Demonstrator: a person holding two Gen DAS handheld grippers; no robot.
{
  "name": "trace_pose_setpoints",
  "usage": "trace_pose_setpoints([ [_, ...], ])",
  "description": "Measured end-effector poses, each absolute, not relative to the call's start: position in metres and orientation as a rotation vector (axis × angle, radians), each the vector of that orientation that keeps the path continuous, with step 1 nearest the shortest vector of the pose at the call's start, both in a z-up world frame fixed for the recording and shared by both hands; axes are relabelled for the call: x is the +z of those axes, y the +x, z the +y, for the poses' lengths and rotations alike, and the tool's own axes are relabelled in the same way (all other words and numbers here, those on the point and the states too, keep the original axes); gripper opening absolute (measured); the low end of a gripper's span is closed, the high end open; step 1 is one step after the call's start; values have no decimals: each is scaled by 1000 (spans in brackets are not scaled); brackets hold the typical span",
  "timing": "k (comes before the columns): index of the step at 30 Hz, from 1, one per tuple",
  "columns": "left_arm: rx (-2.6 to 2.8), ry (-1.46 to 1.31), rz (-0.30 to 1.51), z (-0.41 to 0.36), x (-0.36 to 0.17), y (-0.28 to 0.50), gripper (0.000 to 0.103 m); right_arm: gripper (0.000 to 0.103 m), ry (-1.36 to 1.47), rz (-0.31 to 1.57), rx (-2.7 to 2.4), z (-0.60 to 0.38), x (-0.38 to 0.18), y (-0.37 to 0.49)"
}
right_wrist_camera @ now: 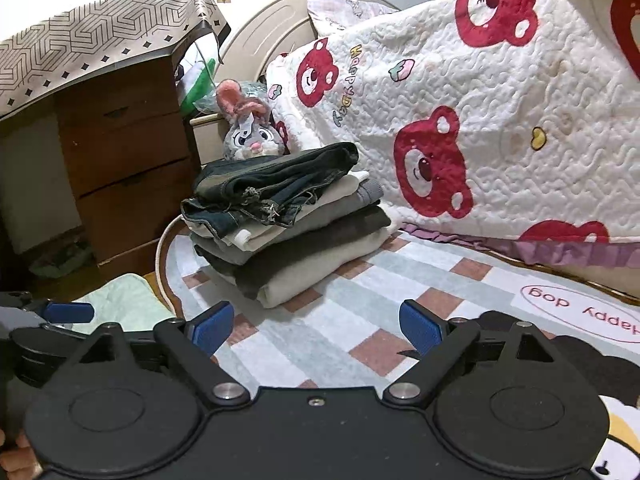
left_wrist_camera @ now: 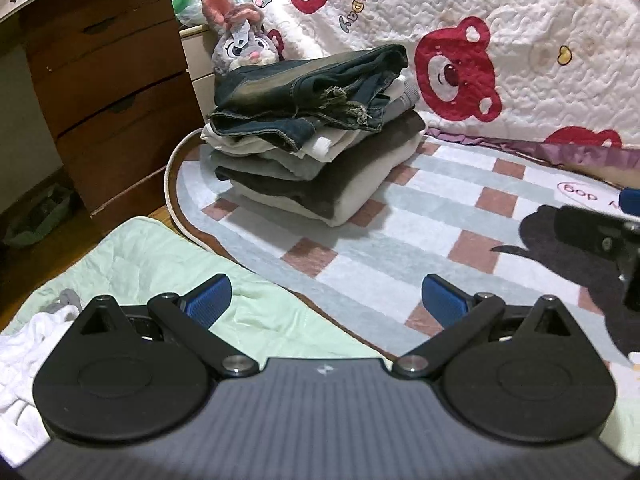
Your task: Fold clothes
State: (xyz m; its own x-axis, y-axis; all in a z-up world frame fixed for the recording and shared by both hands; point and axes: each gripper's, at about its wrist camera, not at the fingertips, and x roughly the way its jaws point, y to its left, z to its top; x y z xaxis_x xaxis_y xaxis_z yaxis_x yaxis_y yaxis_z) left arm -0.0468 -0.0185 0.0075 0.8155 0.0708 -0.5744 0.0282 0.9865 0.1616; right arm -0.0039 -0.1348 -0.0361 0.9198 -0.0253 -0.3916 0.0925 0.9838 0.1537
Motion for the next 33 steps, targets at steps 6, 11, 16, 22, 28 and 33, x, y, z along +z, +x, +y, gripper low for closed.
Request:
trace_pose_setpoints([
  [6, 13, 166, 605, -19, 13, -52, 103, 92, 145, 388, -63, -130, -31, -8],
  [11, -4, 151, 605, -18, 14, -54, 103, 92, 190, 397, -42, -130, -30, -6],
  [16, -20, 137, 604, -18, 14, -56, 103, 92, 323, 421, -47, -140, -33, -6],
  [22, -34, 140, 635, -19, 12, -55, 103, 92, 317, 436, -37, -139, -36, -9],
  [28, -39, 151, 656, -21, 10, -56, 103, 92, 266, 433, -23, -133, -34, -11],
  [33, -62, 173, 667, -22, 9, -62, 103, 93, 284, 418, 19, -125, -21, -15],
])
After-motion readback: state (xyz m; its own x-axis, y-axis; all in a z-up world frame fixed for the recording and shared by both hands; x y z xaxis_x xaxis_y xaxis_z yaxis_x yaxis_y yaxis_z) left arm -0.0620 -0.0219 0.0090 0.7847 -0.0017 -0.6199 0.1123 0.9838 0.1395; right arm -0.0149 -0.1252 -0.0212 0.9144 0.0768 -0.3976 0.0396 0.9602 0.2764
